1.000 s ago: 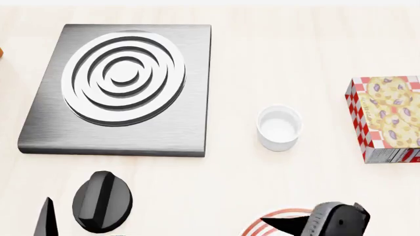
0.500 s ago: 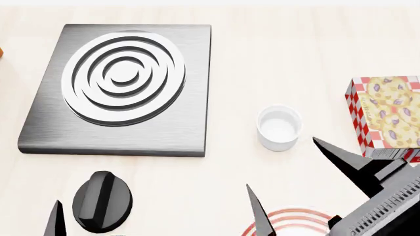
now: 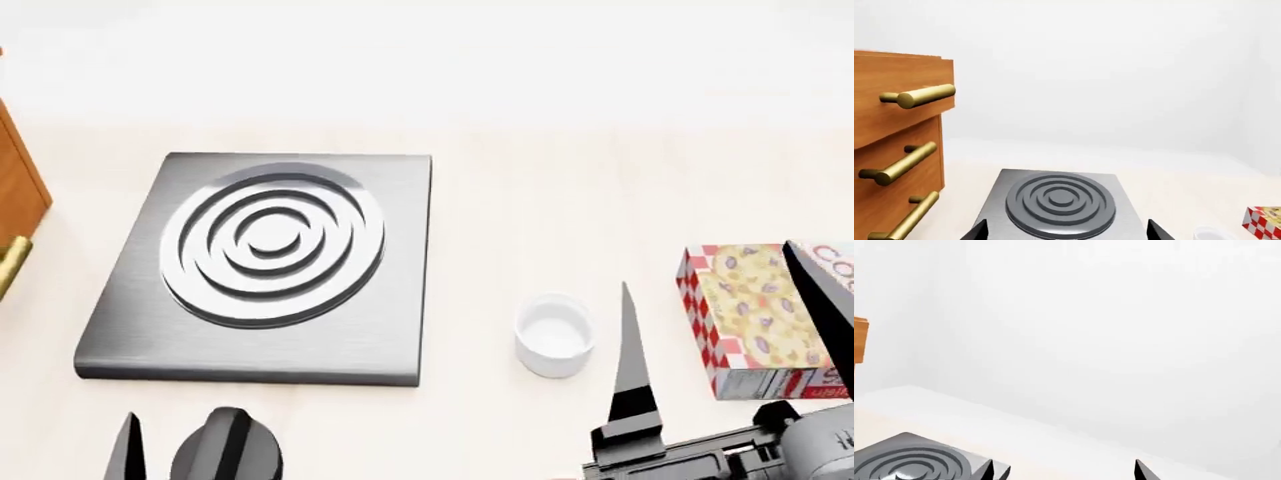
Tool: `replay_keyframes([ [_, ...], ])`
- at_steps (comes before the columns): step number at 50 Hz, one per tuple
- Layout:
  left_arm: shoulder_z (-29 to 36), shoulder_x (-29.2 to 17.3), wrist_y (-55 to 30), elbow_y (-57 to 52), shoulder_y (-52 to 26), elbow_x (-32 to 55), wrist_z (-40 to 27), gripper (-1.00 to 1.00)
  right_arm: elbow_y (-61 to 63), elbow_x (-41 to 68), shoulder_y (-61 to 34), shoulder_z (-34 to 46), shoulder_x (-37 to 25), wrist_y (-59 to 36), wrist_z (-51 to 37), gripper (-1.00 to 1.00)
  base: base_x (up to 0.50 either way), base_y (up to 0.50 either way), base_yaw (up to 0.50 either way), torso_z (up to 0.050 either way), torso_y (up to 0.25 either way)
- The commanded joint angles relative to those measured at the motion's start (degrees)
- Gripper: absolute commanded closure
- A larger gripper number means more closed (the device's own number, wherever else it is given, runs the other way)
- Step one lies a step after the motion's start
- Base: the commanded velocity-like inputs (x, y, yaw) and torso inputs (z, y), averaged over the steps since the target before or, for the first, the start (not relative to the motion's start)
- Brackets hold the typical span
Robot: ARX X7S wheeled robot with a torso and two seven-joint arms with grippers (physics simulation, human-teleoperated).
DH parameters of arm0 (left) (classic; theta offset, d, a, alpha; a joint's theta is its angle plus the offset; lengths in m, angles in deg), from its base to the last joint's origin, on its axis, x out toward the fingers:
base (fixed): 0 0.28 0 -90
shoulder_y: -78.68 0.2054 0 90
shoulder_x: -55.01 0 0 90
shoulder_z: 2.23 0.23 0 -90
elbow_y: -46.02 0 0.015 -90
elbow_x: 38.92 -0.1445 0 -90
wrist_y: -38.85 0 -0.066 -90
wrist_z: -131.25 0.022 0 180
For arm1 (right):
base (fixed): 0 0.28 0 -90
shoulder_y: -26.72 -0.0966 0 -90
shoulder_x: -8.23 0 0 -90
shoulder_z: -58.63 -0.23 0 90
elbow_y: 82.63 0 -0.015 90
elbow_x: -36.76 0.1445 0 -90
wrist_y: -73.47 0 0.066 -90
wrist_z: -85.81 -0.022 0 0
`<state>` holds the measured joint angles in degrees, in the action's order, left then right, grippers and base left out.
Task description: Pick the akita bowl on the ramekin and place it on the plate.
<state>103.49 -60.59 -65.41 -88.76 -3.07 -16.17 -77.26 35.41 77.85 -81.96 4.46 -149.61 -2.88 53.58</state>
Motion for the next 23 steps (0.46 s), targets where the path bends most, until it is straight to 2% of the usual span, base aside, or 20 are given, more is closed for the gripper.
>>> replay_keyframes([
  [1,0.2,-0.1,0.5,0.4,0.0,0.1,0.2,-1.00,-2.4,-1.8,3.2,-1.3,1.4,5.6,-3.3,-1.00,0.00,0.00,0.00,0.000,0.250],
  [23,0.4,-0.3,1.4,0.7,-0.1,0.3,0.3,-1.00,-3.2,-4.1,8.8,-4.1,1.8,15.6,-6.6,-1.00,0.00,0.00,0.00,0.000,0.250],
])
